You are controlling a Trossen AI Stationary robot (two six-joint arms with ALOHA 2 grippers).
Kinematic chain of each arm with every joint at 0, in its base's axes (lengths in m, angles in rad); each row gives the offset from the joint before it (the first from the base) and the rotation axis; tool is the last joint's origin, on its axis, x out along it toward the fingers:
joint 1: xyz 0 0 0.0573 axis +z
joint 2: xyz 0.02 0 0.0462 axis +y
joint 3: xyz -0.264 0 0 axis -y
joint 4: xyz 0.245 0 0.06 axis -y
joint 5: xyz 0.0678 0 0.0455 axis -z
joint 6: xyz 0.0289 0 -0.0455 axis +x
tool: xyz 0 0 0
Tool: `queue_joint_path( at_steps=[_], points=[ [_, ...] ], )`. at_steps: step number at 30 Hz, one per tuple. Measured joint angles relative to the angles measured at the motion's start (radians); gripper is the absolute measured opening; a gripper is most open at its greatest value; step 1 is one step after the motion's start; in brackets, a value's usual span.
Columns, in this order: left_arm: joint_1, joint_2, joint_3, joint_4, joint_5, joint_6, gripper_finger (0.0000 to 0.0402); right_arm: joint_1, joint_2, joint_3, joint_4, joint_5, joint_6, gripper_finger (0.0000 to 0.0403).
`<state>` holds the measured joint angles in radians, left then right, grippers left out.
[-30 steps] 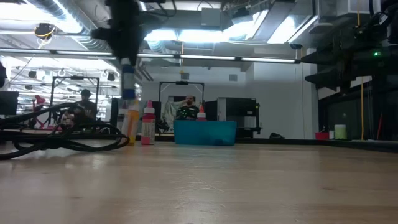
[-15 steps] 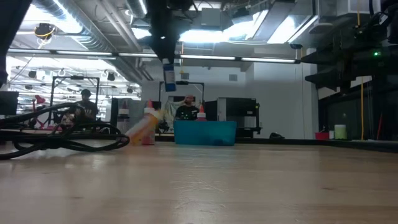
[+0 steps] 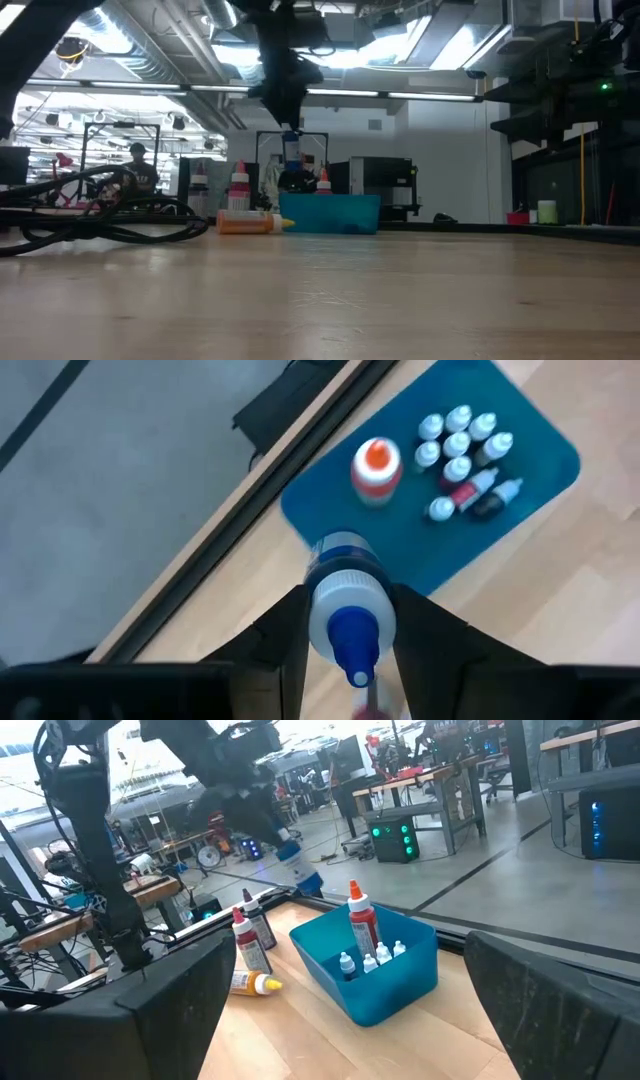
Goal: Pick & Place food coloring
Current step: Put the large blue food coloring bottle into the blue container
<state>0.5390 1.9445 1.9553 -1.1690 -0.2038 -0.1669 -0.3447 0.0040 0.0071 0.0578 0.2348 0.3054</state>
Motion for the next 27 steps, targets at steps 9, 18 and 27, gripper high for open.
queue_joint_path(
  at_steps=[9,18,27],
  points=[
    [-0.029,0.096,0.0,0.064,0.045,0.016,0.0116,0.0,0.0,0.0,0.0,0.0,0.0,0.0392],
    [-0.062,0.191,0.0,0.098,0.051,0.041,0.0119,0.0,0.0,0.0,0.0,0.0,0.0,0.0392],
    [-0.073,0.237,0.0,0.162,0.062,0.05,0.0123,0.0,0.0,0.0,0.0,0.0,0.0,0.0392]
  ],
)
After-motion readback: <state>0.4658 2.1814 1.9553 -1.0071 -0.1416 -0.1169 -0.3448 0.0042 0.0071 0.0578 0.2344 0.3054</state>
